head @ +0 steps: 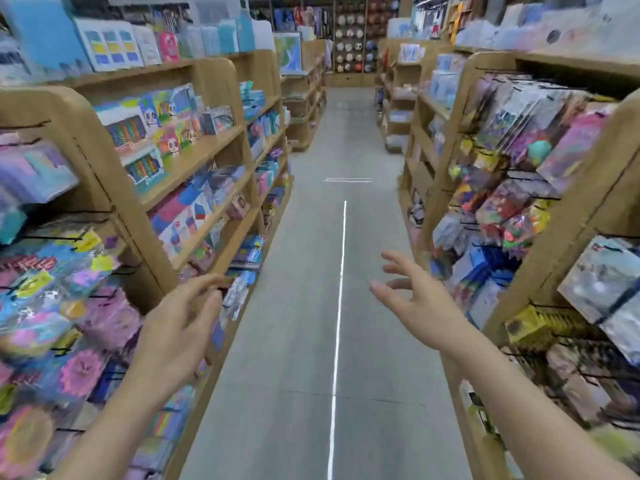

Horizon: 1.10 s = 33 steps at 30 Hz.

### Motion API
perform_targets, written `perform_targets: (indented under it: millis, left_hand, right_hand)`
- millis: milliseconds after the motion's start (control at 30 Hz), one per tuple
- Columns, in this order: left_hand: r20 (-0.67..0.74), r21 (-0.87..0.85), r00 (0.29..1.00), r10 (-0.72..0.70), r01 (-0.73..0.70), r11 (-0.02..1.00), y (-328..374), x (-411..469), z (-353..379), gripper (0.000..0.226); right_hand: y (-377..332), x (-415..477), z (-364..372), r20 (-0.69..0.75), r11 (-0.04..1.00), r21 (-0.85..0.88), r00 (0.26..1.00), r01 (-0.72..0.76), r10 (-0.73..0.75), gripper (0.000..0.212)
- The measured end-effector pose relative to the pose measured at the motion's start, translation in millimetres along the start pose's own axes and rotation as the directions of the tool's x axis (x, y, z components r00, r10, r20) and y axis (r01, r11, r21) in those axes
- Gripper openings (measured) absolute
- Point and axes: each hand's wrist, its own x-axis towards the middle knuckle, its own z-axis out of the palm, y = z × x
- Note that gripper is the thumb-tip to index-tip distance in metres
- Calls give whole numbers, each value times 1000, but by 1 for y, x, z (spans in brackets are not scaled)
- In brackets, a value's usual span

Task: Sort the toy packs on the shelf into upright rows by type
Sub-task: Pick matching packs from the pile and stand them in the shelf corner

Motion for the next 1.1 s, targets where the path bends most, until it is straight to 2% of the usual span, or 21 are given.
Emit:
perform_targets:
  millis: [133, 200, 300, 367, 433, 500, 567, 633, 667, 700, 767, 867, 1000, 1033, 1100]
  left_hand:
    - [30, -151, 992, -126, 129, 980, -6, 87, 29, 23]
    - [73, -273, 984, -163, 177, 946, -8, 133, 49, 22]
    - [67, -379, 972, -223, 232, 896, -10, 202, 85, 19]
    - [36, -387, 973, -230, 225, 894, -8, 248, 113, 18]
    - [2, -292, 984, -177, 170, 941, -8, 292, 146, 22]
    - [-3, -137, 996, -91, 89, 987, -7, 338, 178, 23]
    - [45, 101, 999, 28, -33, 994, -5, 382, 208, 20]
    - [155, 411, 980, 126, -179, 894, -11, 426, 235, 43]
    - [206, 533, 973, 107, -204, 821, -15, 446, 247, 55]
    - [233, 615, 970, 67, -200, 763, -19, 468, 258, 62]
    - [242, 677, 970, -8, -163, 717, -30, 516, 278, 68]
    - [223, 673, 971, -80, -94, 734, -45, 598, 301, 79]
    - [141, 514, 988, -62, -19, 858, -71, 714, 321, 84]
    - [108, 476, 994, -32, -24, 879, -75, 743, 324, 80]
    - [30, 331, 999, -35, 23, 943, -83, 801, 330, 70]
  right_hand:
    - [15, 74, -6, -137, 942, 314, 977, -115, 165, 25]
    - [30, 116, -10, -182, 890, 431, 951, -150, 249, 22]
    - [62, 187, -18, -232, 852, 490, 915, -182, 329, 22]
    - [86, 242, -26, -246, 889, 418, 919, -186, 308, 25]
    - [112, 299, -36, -248, 961, 220, 943, -169, 223, 30]
    - [131, 354, -49, -181, 989, -18, 974, -145, 140, 42]
    - [142, 407, -60, -86, 972, -220, 994, -83, 65, 55]
    - [146, 461, -67, 7, 920, -391, 1000, -21, 26, 69]
    - [146, 487, -69, 45, 884, -468, 999, 4, 19, 75]
    - [146, 512, -72, 72, 841, -540, 997, 36, 4, 81]
    - [150, 562, -71, 116, 773, -627, 993, 100, -35, 88]
    - [162, 637, -58, 147, 746, -653, 988, 132, -46, 95]
    - [176, 743, -27, 125, 825, -562, 992, 62, 11, 94]
    - [177, 771, -19, 115, 871, -490, 993, 24, 37, 93]
    - [175, 830, -7, 78, 971, -232, 994, -55, 74, 91]
